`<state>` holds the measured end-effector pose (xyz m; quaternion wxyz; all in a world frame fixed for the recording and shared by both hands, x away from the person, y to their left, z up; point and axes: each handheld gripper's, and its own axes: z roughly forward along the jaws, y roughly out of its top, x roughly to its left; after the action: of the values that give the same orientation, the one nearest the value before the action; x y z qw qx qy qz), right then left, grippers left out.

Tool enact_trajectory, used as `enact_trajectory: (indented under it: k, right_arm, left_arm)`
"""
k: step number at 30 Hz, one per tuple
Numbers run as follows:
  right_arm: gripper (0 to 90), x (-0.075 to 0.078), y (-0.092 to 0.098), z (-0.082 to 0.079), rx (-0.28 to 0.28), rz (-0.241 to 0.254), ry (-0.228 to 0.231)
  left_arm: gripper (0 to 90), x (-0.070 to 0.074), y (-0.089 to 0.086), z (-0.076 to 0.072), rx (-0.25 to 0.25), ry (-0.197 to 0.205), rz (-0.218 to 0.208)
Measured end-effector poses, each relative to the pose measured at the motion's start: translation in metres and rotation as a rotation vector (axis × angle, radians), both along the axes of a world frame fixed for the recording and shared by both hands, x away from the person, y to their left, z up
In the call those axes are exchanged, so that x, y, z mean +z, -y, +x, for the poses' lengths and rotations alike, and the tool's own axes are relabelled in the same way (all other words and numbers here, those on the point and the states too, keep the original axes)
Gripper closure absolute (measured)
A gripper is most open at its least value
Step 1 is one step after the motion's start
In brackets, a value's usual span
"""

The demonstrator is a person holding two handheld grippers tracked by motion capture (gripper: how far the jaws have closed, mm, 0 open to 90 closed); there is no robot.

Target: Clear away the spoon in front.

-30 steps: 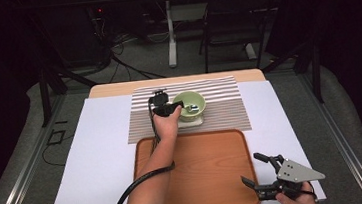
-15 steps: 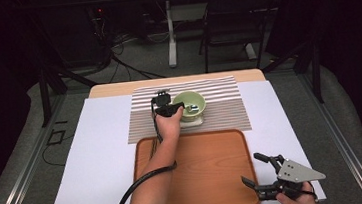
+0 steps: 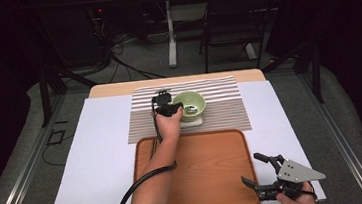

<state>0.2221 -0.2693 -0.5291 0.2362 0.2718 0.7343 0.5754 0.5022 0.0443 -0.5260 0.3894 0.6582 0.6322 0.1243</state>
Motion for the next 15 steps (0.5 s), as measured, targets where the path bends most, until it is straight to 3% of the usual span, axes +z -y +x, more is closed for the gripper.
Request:
enact_trajectory:
  k: [15]
  right_arm:
    - [16.8, 0.000, 0.000, 0.000, -0.002, -0.002, 0.000]
  left_arm:
    - [78.4, 0.013, -0.012, -0.001, -0.013, 0.043, 0.032]
